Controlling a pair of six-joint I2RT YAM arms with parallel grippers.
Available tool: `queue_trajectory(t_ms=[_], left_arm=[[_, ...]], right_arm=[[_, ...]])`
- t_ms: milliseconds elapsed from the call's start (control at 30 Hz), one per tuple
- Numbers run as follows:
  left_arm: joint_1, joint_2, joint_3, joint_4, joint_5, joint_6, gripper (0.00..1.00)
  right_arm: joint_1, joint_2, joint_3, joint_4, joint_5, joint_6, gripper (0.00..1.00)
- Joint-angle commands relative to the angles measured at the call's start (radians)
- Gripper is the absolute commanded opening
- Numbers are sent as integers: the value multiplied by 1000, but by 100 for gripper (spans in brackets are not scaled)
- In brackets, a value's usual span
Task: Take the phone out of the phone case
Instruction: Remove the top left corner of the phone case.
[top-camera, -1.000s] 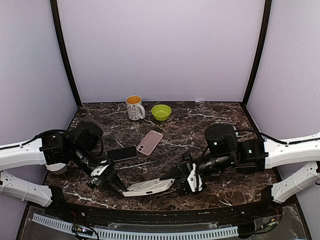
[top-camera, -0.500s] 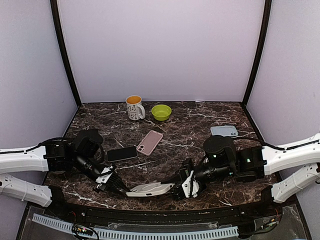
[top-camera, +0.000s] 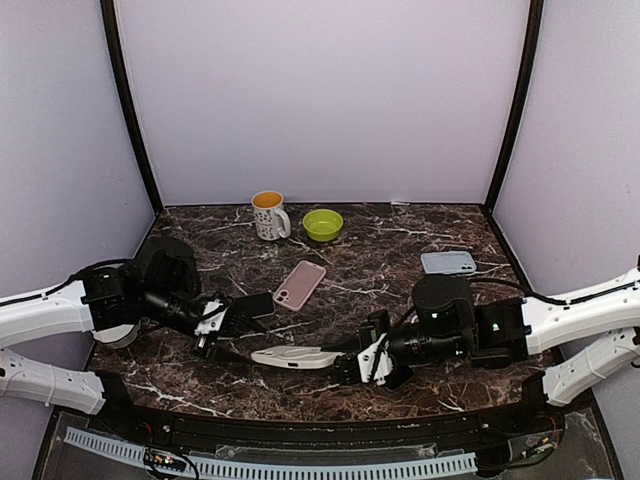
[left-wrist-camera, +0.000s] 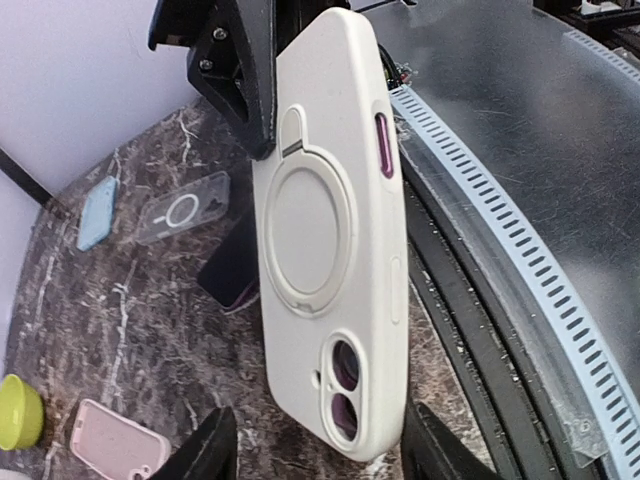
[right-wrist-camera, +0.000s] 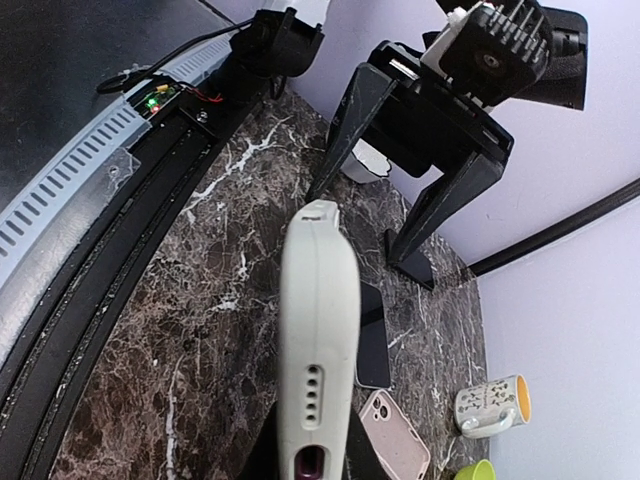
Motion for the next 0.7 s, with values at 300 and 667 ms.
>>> queue_trajectory(t_ms=[300,667], left_arm=[[48,-225,-13,120,-145,-151,73],[53,-401,-108,176,5,-259,67]], right_arm=[[2,-87,-75,321,98,238,0],[3,-146,-24,416,94,404,0]])
